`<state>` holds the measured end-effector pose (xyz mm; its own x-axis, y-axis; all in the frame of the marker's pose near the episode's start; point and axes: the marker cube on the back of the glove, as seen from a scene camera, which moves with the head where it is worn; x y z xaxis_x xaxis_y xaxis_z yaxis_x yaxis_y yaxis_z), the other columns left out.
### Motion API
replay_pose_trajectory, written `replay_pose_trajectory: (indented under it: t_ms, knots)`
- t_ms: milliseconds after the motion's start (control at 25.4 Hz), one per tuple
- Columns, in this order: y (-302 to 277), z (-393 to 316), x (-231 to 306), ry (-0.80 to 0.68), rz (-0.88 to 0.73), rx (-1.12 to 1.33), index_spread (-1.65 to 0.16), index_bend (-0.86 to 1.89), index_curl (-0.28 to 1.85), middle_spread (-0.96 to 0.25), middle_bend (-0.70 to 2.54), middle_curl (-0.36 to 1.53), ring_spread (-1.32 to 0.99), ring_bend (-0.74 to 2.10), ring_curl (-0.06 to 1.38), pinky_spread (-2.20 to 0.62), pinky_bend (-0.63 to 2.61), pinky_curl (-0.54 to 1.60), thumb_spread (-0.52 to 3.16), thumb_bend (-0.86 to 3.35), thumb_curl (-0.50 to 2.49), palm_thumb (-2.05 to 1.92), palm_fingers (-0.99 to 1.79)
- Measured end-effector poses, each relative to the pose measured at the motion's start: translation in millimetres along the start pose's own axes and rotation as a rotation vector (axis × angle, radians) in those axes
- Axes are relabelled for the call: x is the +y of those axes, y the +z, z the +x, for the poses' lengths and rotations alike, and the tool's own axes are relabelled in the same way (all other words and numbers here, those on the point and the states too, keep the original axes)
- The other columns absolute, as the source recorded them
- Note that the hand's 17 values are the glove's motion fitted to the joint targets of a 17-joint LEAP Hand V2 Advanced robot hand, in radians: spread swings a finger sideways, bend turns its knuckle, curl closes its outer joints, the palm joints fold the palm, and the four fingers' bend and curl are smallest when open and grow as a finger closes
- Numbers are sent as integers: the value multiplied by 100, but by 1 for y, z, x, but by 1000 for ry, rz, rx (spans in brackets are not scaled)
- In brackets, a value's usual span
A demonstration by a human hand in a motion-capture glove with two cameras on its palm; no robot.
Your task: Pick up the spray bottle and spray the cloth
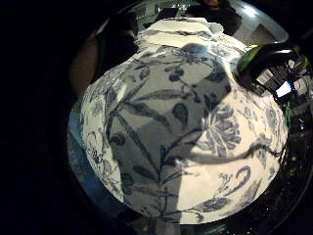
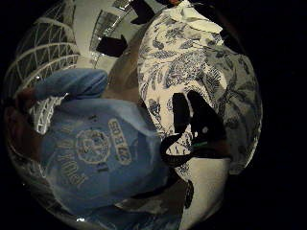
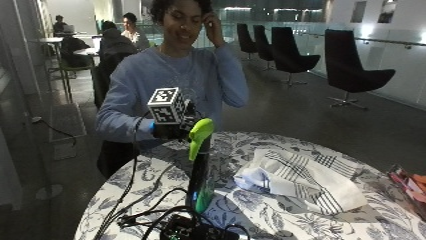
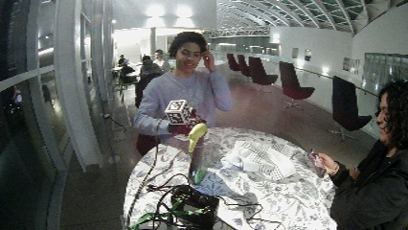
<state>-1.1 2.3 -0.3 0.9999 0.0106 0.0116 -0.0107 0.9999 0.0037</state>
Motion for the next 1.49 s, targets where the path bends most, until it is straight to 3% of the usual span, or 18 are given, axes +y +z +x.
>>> replay_pose_trajectory:
  t_ms: [275, 629, 825, 1061, 1493]
  knots:
    - [-6, 10, 2, 44, 25, -20, -29, 8, 9, -3, 48, 20, 0, 41, 19, 17, 31, 16, 77, 37, 16, 58, 57]
    - [-8, 11, 0, 69, 60, -69, -35, 9, 12, -3, 49, 26, 1, 44, 23, 21, 31, 22, 102, 35, 22, 62, 53]
    - [-23, 34, -8, 160, 242, -380, -38, 5, 11, -3, 43, 27, 1, 48, 26, 21, 36, 26, 108, 32, 24, 63, 46]
    - [-46, 83, -19, 376, 506, -672, -41, 2, 8, -1, 37, 28, 2, 48, 28, 22, 50, 31, 100, 19, 24, 58, 29]
    - [-46, 121, -39, 529, 620, -671, -41, 8, 7, 1, 39, 31, 4, 49, 27, 23, 57, 34, 95, 7, 26, 59, 23]
